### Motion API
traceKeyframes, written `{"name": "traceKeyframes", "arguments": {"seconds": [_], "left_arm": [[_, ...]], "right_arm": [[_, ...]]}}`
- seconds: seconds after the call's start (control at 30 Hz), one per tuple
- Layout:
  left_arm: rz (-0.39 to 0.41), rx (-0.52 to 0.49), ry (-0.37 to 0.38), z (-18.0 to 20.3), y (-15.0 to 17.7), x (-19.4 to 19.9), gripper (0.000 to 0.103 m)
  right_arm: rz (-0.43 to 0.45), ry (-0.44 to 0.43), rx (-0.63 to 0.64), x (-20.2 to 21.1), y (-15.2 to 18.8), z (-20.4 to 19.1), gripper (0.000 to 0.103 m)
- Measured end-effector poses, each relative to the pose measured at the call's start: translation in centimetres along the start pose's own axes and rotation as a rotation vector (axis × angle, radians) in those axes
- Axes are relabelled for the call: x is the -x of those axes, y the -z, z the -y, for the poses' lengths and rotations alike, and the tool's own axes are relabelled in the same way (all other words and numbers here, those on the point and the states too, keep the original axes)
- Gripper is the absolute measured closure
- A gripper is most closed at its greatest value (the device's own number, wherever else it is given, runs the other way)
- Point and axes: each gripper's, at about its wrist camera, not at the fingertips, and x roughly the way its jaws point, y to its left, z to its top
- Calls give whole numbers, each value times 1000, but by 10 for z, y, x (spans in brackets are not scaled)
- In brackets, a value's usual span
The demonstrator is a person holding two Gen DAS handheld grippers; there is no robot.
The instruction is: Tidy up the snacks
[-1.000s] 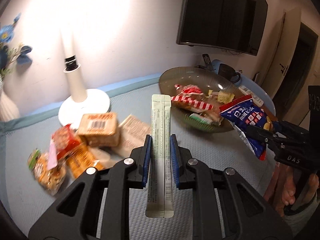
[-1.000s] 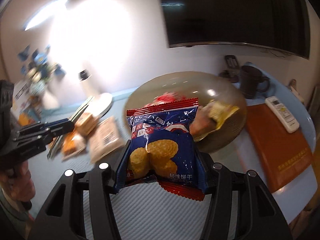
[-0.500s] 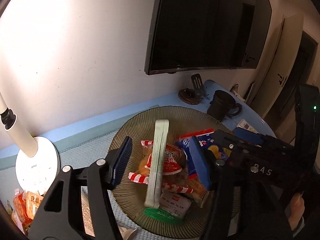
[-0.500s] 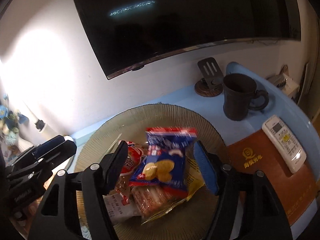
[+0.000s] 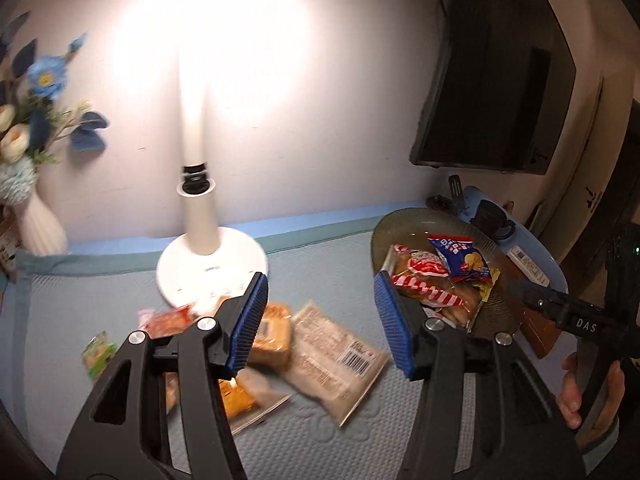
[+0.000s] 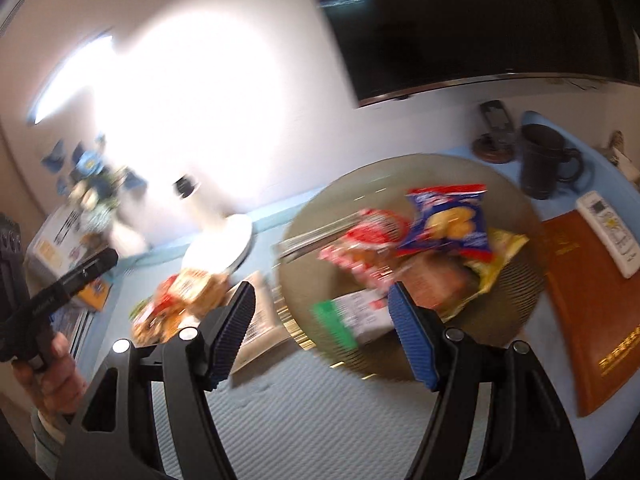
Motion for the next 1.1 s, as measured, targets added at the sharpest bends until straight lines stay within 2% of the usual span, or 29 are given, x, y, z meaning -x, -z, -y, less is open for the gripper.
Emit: {"name": "traceKeyframes", "arguments": {"seconds": [0.13, 0.3, 0.43, 0.53, 0.6, 0.67, 0.7, 0.73, 0.83, 0.9, 1.1], "left_arm": [[30, 87, -76, -54, 25, 44, 48], [8, 166, -181, -112, 63, 69, 48], [-43, 238, -278, -157, 101, 70, 48], [-101, 276, -341, -184, 128, 55, 48], [-137, 302, -361, -198, 145, 43, 48], [-155, 325, -362, -208, 158, 35, 46], [-166, 345, -346, -214, 164, 30, 45], [-176, 362, -330, -217, 166, 28, 45], [-123, 386, -291, -223, 163, 36, 35], [-141, 408, -268, -227, 166, 35, 35], [-130, 415, -230, -227, 172, 33, 30]], "right_arm": [[-48, -68, 87, -17, 25, -50, 34], [-95, -52, 202, -46, 57, -97, 33], [-110, -29, 283, -76, 85, -114, 26], [-135, -12, 284, -93, 99, -112, 19], [-151, 10, 289, -100, 104, -110, 18], [-136, 22, 300, -101, 104, -111, 15], [-127, 25, 300, -99, 103, -110, 6], [-124, 28, 301, -99, 103, -110, 5], [-152, 40, 299, -104, 104, -109, 5], [-161, 42, 303, -107, 104, -110, 5], [-203, 76, 317, -115, 105, -110, 5]]}}
